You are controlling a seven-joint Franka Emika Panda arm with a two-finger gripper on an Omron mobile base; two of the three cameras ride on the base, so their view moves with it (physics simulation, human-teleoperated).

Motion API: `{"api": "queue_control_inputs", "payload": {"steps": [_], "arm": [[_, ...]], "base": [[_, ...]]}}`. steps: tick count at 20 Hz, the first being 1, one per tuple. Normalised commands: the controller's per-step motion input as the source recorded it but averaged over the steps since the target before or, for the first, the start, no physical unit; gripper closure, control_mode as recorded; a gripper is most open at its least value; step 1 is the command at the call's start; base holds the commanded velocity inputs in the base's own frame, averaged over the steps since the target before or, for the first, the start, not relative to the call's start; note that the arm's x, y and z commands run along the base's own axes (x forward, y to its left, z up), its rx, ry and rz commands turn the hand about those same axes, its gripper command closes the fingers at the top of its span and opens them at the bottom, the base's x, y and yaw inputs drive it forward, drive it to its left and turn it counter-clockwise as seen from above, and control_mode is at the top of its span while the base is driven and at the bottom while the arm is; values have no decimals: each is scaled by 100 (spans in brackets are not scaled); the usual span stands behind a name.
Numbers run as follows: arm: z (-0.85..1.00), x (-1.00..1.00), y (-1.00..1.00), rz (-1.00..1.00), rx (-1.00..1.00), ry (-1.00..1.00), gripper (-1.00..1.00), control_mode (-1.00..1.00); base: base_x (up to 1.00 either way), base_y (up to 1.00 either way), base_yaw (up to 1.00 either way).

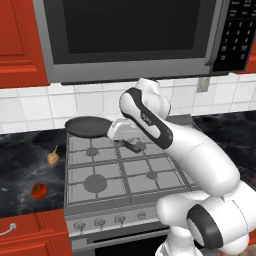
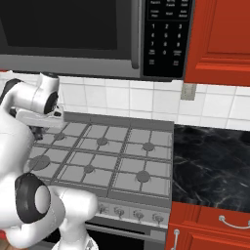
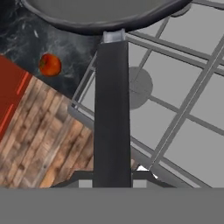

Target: Place the pan on the front left burner on the stove. Then place the tomato and the onion in the pan and turn on the front left burner.

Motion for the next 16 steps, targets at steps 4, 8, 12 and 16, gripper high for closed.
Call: {"api": "queue_control_inputs", "payload": {"steps": [4,8,12,16], "arm": [[1,-32,-60,11,0,-5,100,-100],[0,-26,-42,15,2,-10,100,-100],[0,-7,-34,21,4,-13,100,-100],[0,3,-26,27,2,-12,100,-100]], "base": [[0,0,0],[0,0,0],[0,0,0],[0,0,0]]}}
